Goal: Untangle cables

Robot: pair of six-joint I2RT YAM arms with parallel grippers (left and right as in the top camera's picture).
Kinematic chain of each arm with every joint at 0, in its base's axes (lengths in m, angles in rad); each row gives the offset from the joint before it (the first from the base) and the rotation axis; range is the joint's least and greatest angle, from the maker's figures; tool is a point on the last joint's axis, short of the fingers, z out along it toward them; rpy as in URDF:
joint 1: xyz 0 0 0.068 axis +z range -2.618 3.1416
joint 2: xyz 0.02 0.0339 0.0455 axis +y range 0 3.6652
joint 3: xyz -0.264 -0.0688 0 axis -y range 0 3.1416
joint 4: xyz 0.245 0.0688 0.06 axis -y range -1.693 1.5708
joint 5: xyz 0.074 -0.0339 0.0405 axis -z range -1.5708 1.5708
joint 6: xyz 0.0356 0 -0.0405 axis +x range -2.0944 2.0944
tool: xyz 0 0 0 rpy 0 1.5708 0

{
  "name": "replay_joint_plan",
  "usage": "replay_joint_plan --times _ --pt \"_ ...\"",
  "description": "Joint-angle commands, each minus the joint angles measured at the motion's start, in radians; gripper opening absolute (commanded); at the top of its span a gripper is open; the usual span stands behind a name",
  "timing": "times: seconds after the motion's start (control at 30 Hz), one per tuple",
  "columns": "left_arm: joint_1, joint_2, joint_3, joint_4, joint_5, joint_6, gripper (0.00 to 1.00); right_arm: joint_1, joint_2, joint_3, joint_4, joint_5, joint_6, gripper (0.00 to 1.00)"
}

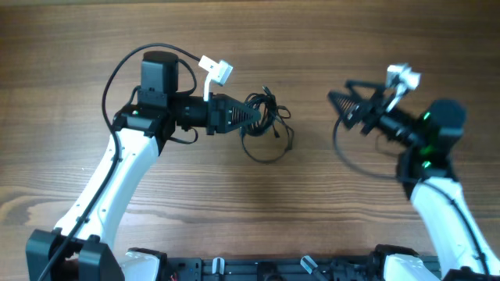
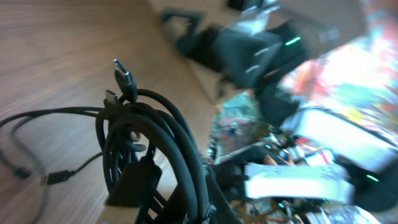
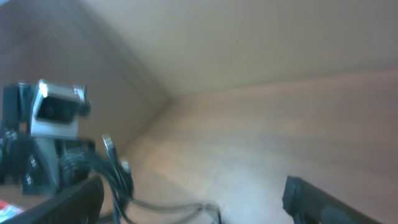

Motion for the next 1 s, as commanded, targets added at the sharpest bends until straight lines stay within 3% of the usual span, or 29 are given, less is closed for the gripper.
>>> replay_joint_plan --times 0.0,0.03,0.07,0.17,0.23,0.4,0.73,0.87,0.97 --pt "0.000 0.012 0.017 0.055 -0.214 -0.069 0.04 -0.014 0.038 0.194 -0.328 0.005 -0.303 0.95" --pt "0.000 0.023 0.017 0.124 -0.190 -0.069 0.04 -0.014 0.038 0.236 -0.482 0.043 -0.387 0.95" --pt "0.000 0.031 0.017 0.168 -0.145 -0.069 0.04 -0.014 0.036 0.243 -0.533 0.029 -0.429 0.95" --pt "0.000 0.100 0.017 0.335 0.151 -0.070 0.04 -0.014 0.044 0.242 -0.614 -0.124 -0.550 0.96" --pt "-0.001 0.159 0.017 0.363 0.327 -0.081 0.04 -0.014 0.060 0.242 -0.651 -0.199 -0.649 0.96" --pt "-0.050 0.233 0.017 0.291 0.327 -0.092 0.04 -0.002 0.125 0.242 -0.625 -0.453 -0.691 0.96" --pt "-0.171 0.235 0.017 0.341 0.326 -0.097 0.04 0.148 0.286 0.242 -0.626 -0.481 -0.702 0.91" --pt "-0.174 0.235 0.017 0.340 0.326 -0.098 0.04 0.172 0.288 0.242 -0.610 -0.477 -0.702 0.67" --pt "-0.164 0.235 0.017 0.341 0.326 -0.100 0.07 0.172 0.288 0.241 -0.626 -0.462 -0.700 0.35"
